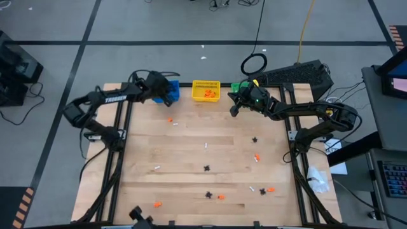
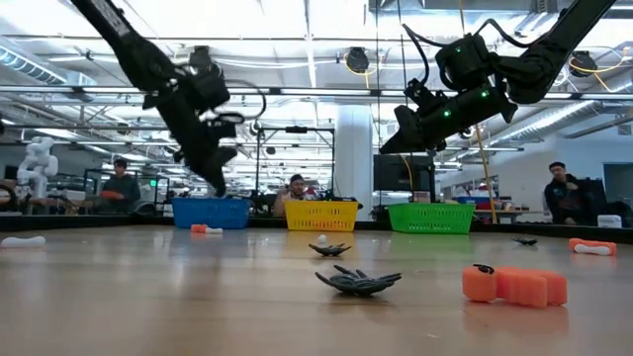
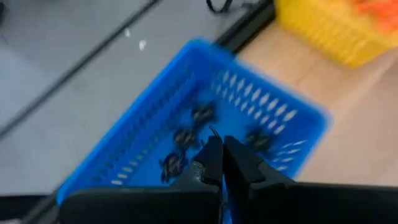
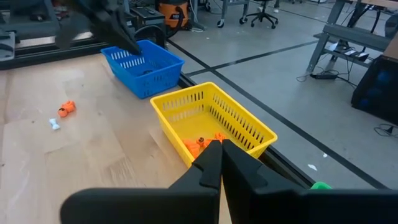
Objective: Sort Halloween decoration
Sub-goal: Put the black spider toy into the blue bin
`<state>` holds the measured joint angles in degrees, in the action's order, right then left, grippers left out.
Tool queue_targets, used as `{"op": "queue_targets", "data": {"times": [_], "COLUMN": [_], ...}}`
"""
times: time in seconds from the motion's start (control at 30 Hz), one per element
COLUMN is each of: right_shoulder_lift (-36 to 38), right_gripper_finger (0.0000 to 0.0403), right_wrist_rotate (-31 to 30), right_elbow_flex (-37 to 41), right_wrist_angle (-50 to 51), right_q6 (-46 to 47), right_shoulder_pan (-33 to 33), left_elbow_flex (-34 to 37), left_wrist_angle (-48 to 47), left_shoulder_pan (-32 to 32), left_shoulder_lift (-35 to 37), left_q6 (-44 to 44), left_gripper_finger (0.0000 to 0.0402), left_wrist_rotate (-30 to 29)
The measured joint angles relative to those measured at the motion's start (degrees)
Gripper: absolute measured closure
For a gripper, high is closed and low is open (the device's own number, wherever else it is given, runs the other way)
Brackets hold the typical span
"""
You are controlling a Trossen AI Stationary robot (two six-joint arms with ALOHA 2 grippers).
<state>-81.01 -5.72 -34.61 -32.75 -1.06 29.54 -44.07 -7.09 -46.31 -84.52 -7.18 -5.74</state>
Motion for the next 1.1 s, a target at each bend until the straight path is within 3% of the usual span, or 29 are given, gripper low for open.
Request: {"op": "queue_targets", "data": {"times": [0.17,0.4,0.8,1.1], "right_shoulder_lift": [0.0,0.0,0.0,0.0], "right_gripper_finger": [0.0401,0.0401,0.0401,0.0401], "right_wrist_rotate": [0.0,0.0,0.0,0.0], "right_elbow_flex": [0.0,0.0,0.0,0.0], "right_wrist_angle": [0.0,0.0,0.0,0.0], "right_q6": [-0.2,-0.3,-0.6,-0.7], "right_shoulder_pan": [0.0,0.0,0.0,0.0], "left_elbow_flex": [0.0,0.0,0.0,0.0], "left_wrist_angle": [3.7,12.4,18.2,16.4], "left_shoulder_pan": [-3.0,-2.1,1.1,1.9], "left_shoulder_lift": [-6.7,-12.5,-13.0,-13.0], "left_q6": [0.0,-0.1,-1.1,-2.3], "left_gripper_finger": [0.0401,0.0401,0.0401,0.0401], "left_wrist_rotate": [1.3,2.8,6.0,5.3]}}
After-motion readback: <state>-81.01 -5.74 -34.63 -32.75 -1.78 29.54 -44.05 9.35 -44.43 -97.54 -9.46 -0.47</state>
